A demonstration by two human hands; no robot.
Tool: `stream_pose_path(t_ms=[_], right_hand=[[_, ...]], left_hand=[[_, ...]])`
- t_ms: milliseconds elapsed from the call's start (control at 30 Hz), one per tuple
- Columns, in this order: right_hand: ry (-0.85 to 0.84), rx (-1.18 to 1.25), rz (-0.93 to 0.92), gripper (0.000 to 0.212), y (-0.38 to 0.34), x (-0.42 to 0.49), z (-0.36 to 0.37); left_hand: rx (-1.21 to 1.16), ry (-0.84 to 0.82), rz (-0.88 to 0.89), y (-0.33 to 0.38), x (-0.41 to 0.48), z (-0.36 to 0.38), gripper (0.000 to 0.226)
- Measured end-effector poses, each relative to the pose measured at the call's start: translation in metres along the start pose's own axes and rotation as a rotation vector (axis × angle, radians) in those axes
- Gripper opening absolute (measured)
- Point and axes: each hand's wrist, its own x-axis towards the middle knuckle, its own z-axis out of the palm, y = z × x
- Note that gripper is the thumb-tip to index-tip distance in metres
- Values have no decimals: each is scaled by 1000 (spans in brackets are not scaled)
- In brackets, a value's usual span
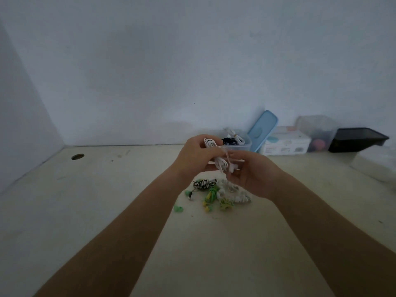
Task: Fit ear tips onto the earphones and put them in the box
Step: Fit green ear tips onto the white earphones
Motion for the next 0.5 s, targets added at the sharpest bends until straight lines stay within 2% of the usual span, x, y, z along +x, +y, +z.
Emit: stream_pose_path(t_ms=[200,367,500], right_hand=[[119,-34,-88,17,-33,36,-22],[301,-62,-119,12,-62,85,-28],[343,-109,-151,18,-77,121,-30]], left_hand=[[6,60,14,-7,48,-4,34],[20,218,23,-22,112,-7,21],[16,293,17,-33,160,-6,19]])
